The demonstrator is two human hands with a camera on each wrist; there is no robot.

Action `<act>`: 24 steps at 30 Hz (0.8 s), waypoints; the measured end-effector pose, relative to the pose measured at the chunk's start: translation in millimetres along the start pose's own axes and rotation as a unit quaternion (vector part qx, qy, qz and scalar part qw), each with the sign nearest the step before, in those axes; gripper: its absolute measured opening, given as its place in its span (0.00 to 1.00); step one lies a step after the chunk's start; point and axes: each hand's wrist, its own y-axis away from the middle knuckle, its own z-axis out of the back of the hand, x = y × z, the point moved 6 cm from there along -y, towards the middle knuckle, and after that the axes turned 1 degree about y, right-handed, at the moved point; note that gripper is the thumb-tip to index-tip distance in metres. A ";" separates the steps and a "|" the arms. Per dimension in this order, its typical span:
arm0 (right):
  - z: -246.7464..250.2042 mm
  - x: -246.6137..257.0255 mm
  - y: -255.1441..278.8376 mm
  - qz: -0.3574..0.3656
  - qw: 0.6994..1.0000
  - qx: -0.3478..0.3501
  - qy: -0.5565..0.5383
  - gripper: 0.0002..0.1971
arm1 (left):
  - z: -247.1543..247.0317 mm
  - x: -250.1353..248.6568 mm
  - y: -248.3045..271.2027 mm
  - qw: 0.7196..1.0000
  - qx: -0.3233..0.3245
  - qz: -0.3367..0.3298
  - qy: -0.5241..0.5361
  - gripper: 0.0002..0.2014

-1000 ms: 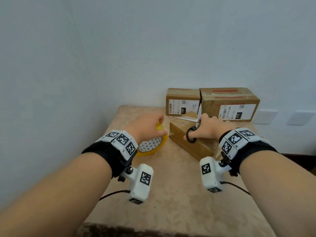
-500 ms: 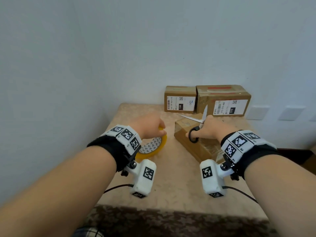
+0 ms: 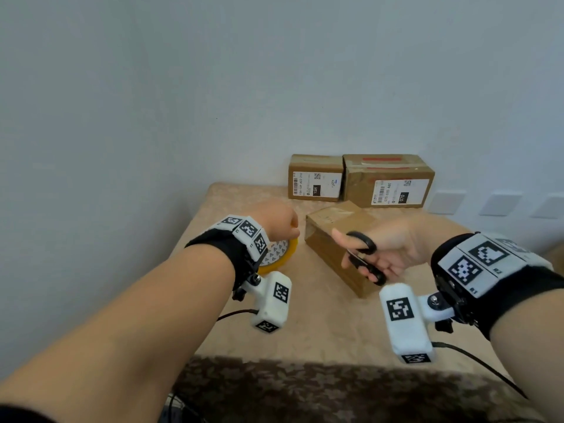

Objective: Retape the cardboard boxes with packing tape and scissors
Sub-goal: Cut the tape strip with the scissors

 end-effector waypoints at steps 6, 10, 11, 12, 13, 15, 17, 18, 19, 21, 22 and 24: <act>-20.1 -6.4 -18.3 -0.020 0.999 -0.026 -0.038 0.37 | -1.9 6.3 -8.8 0.998 -0.009 0.009 0.056 0.14; -30.0 6.6 -34.6 0.021 0.991 -0.067 -0.110 0.34 | 4.9 12.9 -11.4 0.995 -0.015 0.039 0.086 0.12; -31.8 10.1 -38.2 0.032 0.989 -0.075 -0.120 0.34 | 7.7 12.9 -11.6 0.996 -0.012 0.043 0.077 0.11; -33.4 13.1 -41.4 0.040 0.988 -0.080 -0.125 0.35 | 10.3 12.7 -12.4 0.997 -0.002 0.048 0.066 0.11; -34.9 15.5 -44.0 0.045 0.987 -0.085 -0.128 0.36 | 11.9 12.5 -14.4 0.997 0.010 0.051 0.056 0.12; -35.2 18.2 -48.8 0.054 0.985 -0.098 -0.129 0.37 | 13.8 12.1 -22.3 0.996 0.037 0.064 0.049 0.10; -34.2 19.1 -51.9 0.064 0.984 -0.107 -0.128 0.35 | 13.1 13.9 -27.9 0.994 0.054 0.082 0.043 0.07; -33.2 19.0 -53.0 0.068 0.983 -0.111 -0.128 0.35 | 10.7 17.0 -31.3 0.993 0.061 0.092 0.037 0.08; -32.0 18.5 -53.7 0.072 0.982 -0.116 -0.128 0.34 | 9.5 19.4 -32.7 0.993 0.061 0.097 0.028 0.09; -29.2 17.3 -55.8 0.079 0.981 -0.121 -0.127 0.33 | 8.3 21.2 -30.9 0.992 0.066 0.110 0.015 0.14; -28.5 17.2 -57.0 0.084 0.981 -0.120 -0.127 0.33 | 7.5 21.7 -30.2 0.990 0.076 0.118 0.017 0.16; -27.7 17.2 -59.1 0.096 0.980 -0.117 -0.130 0.33 | 6.1 18.5 -26.6 0.985 0.106 0.135 0.035 0.21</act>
